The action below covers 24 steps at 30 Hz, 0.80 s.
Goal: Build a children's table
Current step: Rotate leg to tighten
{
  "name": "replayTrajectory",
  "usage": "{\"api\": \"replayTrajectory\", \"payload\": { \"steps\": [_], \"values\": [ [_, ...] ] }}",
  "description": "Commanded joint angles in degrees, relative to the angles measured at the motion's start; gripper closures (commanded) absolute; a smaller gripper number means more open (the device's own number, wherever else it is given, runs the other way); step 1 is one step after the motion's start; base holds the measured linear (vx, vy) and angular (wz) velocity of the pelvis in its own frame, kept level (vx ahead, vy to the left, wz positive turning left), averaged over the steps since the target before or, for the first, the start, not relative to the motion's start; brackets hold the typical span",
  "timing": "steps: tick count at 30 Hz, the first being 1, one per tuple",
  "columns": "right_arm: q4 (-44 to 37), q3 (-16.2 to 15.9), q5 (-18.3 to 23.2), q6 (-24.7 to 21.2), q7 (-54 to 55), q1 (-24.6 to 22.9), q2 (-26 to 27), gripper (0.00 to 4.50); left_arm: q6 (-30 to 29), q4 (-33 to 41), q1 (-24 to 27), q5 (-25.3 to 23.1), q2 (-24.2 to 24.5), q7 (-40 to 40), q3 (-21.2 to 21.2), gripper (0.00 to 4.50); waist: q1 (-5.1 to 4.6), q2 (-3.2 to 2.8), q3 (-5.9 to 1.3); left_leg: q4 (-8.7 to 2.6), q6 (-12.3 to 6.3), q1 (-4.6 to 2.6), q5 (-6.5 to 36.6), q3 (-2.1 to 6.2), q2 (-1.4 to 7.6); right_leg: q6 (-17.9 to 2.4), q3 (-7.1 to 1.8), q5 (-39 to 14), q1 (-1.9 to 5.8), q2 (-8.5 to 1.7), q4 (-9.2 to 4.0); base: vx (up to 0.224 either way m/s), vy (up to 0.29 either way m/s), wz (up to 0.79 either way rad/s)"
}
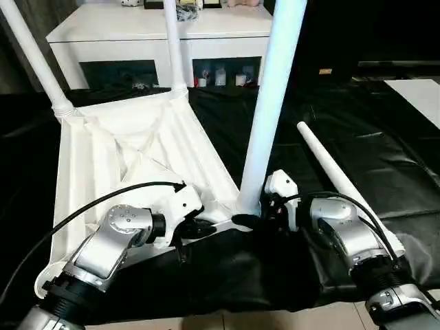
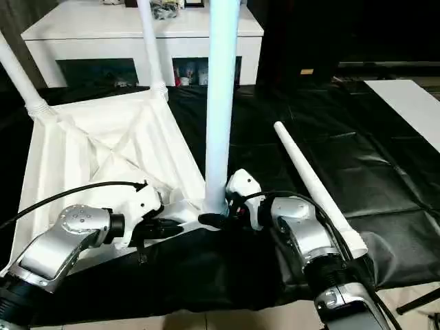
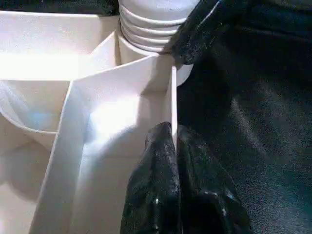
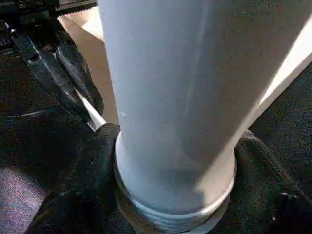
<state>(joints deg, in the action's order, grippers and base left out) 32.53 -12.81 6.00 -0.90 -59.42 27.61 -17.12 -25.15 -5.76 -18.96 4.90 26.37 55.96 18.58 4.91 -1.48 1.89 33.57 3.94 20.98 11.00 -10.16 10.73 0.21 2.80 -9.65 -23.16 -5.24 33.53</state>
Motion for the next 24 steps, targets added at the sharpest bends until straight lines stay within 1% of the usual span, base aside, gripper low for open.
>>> {"api": "replayTrajectory", "payload": {
  "steps": [1, 2, 4, 5, 6, 7, 8, 9, 10, 11, 12, 13, 14, 15, 16, 17, 18, 19, 20, 21, 22, 23, 24],
  "values": [
    [0.9, 0.2, -0.4, 1.1, 1.2, -0.6, 0.8, 1.79, -0.8, 0.0, 0.6, 0.4, -0.3, 1.0, 1.7, 4.50, -0.42, 0.08, -3.04, -4.29, -2.57, -0.60, 12.4, 0.28, 2.00, -14.2, -1.72, -8.7, 2.61, -2.29, -2.75, 0.000, 0.000, 0.00],
    [1.0, 0.3, -0.3, 1.1, 1.4, -0.6, 0.9, 1.80, -0.8, 0.0, 0.6, 0.4, -0.4, 0.9, 1.7, 4.50, -0.43, 0.10, -3.00, -4.33, -2.44, -0.60, 12.7, 0.30, 2.00, -14.1, -1.72, -9.1, 2.61, -2.31, -2.80, 0.000, 0.000, 0.00],
    [2.8, 2.7, 0.2, 0.7, 7.0, -0.7, 3.0, 1.81, -1.1, -1.3, 0.2, -0.2, -1.5, -0.9, 1.4, 4.50, -0.55, 0.08, -2.94, -4.40, -2.09, -0.63, 13.5, 0.30, 1.99, -13.7, -1.79, -10.5, 2.51, -2.33, -2.93, 0.000, 0.000, 0.00],
    [3.8, 4.1, 0.6, 0.0, 10.4, -0.6, 4.3, 1.81, -1.2, -2.4, -0.3, -0.8, -2.5, -2.6, 1.2, 4.50, -0.67, 0.11, -2.82, -4.48, -1.62, -0.59, 14.2, 0.32, 1.94, -13.5, -1.82, -11.6, 2.42, -2.35, -3.04, 0.000, 0.000, 0.00],
    [3.8, 4.1, 0.6, 0.0, 10.4, -0.6, 4.3, 1.81, -1.2, -2.4, -0.3, -0.8, -2.5, -2.6, 1.2, 4.50, -0.86, 0.16, -2.74, -4.57, -1.31, -0.52, 14.7, 0.35, 1.90, -13.3, -1.85, -12.6, 2.46, -2.33, -3.13, 0.000, 0.000, 0.00],
    [5.2, 5.6, 0.6, -0.5, 15.0, -0.5, 5.8, 1.81, -1.2, -4.1, -1.0, -1.6, -3.7, -5.0, 0.8, 4.50, -1.11, 0.11, -2.63, -4.68, -0.57, -0.63, 16.3, 0.46, 1.86, -12.6, -1.85, -15.0, 2.31, -2.34, -3.36, 0.000, 0.000, 0.00],
    [7.0, 7.3, 0.4, -0.9, 21.4, -0.3, 7.6, 1.81, -1.3, -6.5, -2.1, -2.6, -5.5, -8.4, 0.1, 4.50, -1.37, 0.11, -2.57, -4.68, -0.17, -0.69, 16.8, 0.40, 1.88, -12.4, -1.94, -15.9, 2.18, -2.38, -3.48, 0.000, 0.000, 0.00],
    [7.7, 8.0, 0.4, -1.2, 23.8, -0.2, 8.3, 1.81, -1.3, -7.4, -2.5, -2.9, -6.2, -9.7, -0.2, 4.50, -1.67, 0.17, -2.35, -4.79, 0.48, -0.80, 18.4, 0.44, 1.69, -11.5, -1.94, -18.9, 2.03, -2.37, -3.86, 0.000, 0.000, 0.00],
    [9.2, 9.4, 0.3, -1.8, 29.5, -0.1, 10.0, 1.82, -1.6, -9.5, -3.5, -3.4, -8.0, -12.6, -1.0, 4.50, -1.97, 0.35, -2.18, -4.87, 1.05, -0.86, 20.4, 0.61, 1.54, -9.9, -1.82, -23.4, 1.97, -2.43, -4.22, 0.000, 0.000, 0.00],
    [9.8, 9.8, -0.2, -1.9, 32.1, -0.1, 10.6, 1.82, -1.7, -10.5, -4.1, -3.6, -8.8, -14.0, -1.3, 4.50, -1.89, 0.28, -2.21, -4.91, 1.30, -1.04, 21.2, 0.78, 1.54, -9.2, -1.78, -25.4, 1.91, -2.61, -4.42, 0.000, 0.000, 0.00],
    [11.3, 10.7, -1.5, -2.3, 39.9, -0.2, 12.5, 1.82, -1.9, -13.4, -5.8, -4.0, -11.5, -18.1, -2.4, 4.50, -2.04, 0.30, -2.10, -4.91, 1.33, -1.18, 22.4, 0.76, 1.45, -7.8, -1.77, -28.5, 1.52, -2.58, -4.94, 0.000, 0.000, 0.00],
    [11.9, 10.9, -2.2, -2.5, 43.2, -0.2, 13.4, 1.82, -2.0, -14.6, -6.5, -4.2, -12.6, -19.8, -2.9, 4.50, -2.08, 0.11, -2.00, -4.89, 1.78, -1.52, 23.6, 0.93, 1.30, -6.6, -1.70, -31.8, 1.15, -2.62, -5.32, 0.000, 0.000, 0.00],
    [12.4, 11.1, -2.6, -2.7, 45.7, -0.1, 14.4, 1.82, -1.6, -16.1, -7.5, -4.4, -14.0, -21.8, -3.3, 4.50, -2.27, 0.28, -1.99, -4.93, 1.82, -1.49, 24.0, 1.02, 1.27, -6.0, -1.61, -32.9, 1.18, -2.58, -5.48, 0.000, 0.000, 0.00],
    [12.6, 11.2, -2.7, -2.8, 46.5, -0.1, 14.7, 1.82, -1.5, -16.6, -7.8, -4.4, -14.4, -22.4, -3.5, 4.50, -2.30, 0.24, -2.00, -4.93, 1.85, -1.54, 24.4, 1.08, 1.24, -5.5, -1.54, -33.7, 1.15, -2.57, -5.60, 0.000, 0.000, 0.00],
    [13.5, 11.1, -3.9, -2.6, 51.0, 0.5, 17.1, 1.82, -0.4, -20.0, -9.9, -5.0, -17.2, -26.5, -4.2, 4.50, -2.16, 0.25, -1.97, -4.73, 1.67, -1.98, 25.6, 1.10, 1.00, -4.2, -1.51, -35.9, 0.49, -2.45, -6.11, 0.000, 0.000, 0.00],
    [13.6, 11.1, -4.1, -2.4, 51.8, 0.6, 17.7, 1.82, 0.1, -20.8, -10.3, -5.2, -17.8, -27.3, -4.2, 4.50, -2.16, 0.27, -1.98, -4.74, 1.56, -2.07, 26.0, 1.12, 0.98, -3.9, -1.52, -36.2, 0.38, -2.40, -6.28, 0.000, 0.000, 0.00],
    [13.7, 11.0, -4.4, -2.2, 52.7, 0.9, 18.4, 1.82, 0.7, -21.7, -10.9, -5.4, -18.5, -28.3, -4.3, 4.50, -2.17, 0.21, -1.87, -4.77, 1.42, -2.25, 27.5, 1.24, 0.89, -3.2, -1.33, -37.2, 0.11, -2.24, -6.61, 0.000, 0.000, 0.00],
    [13.4, 10.8, -4.6, -1.9, 52.8, 0.9, 18.7, 1.82, 0.8, -22.0, -11.1, -5.5, -18.8, -28.3, -4.2, 4.50, -2.24, 0.06, -1.94, -4.98, 1.32, -2.22, 28.7, 1.53, 0.92, -2.7, -1.06, -37.1, 0.34, -2.25, -6.70, 0.000, 0.000, 0.00],
    [13.1, 10.4, -5.1, -1.6, 53.0, 0.9, 18.8, 1.82, 1.2, -22.3, -11.3, -5.9, -18.9, -28.4, -4.0, 4.50, -2.29, -0.04, -2.05, -5.23, 1.25, -2.02, 28.7, 1.66, 1.03, -2.8, -1.03, -35.9, 0.69, -2.28, -6.52, 0.000, 0.000, 0.00],
    [11.9, 10.0, -4.8, -0.4, 51.6, 0.4, 19.1, 1.47, 1.8, -22.9, -11.5, -6.4, -19.0, -28.3, -3.7, 4.50, -2.23, 0.06, -2.32, -5.64, 0.85, -1.44, 27.0, 1.73, 1.12, -3.0, -1.12, -32.6, 1.32, -2.33, -6.22, 0.000, 0.000, 0.00],
    [11.9, 10.0, -4.8, -0.4, 51.6, 0.4, 19.1, 1.26, 1.8, -22.9, -11.5, -6.4, -19.0, -28.3, -3.7, 4.50, -2.03, 0.01, -2.52, -5.82, 0.31, -1.19, 24.6, 1.63, 1.35, -4.1, -1.52, -28.5, 1.42, -2.46, -5.86, 0.000, 0.000, 0.00],
    [11.0, 10.1, -4.3, 0.7, 50.8, -0.2, 19.0, 1.12, 2.1, -22.8, -11.4, -6.5, -18.9, -28.1, -3.6, 4.50, -1.96, -0.14, -2.43, -5.80, 0.19, -1.17, 24.3, 1.54, 1.38, -4.6, -1.61, -27.4, 1.33, -2.45, -5.79, 0.000, 0.000, 0.00],
    [10.2, 10.3, -3.7, 1.7, 50.3, -0.8, 19.0, 1.12, 2.4, -22.9, -11.3, -6.6, -18.7, -27.8, -3.6, 4.50, -1.90, -0.08, -2.33, -5.72, -0.07, -1.31, 24.8, 1.26, 1.32, -5.2, -1.73, -27.4, 1.14, -2.45, -5.96, 0.000, 0.000, 0.00]
  ]
}}
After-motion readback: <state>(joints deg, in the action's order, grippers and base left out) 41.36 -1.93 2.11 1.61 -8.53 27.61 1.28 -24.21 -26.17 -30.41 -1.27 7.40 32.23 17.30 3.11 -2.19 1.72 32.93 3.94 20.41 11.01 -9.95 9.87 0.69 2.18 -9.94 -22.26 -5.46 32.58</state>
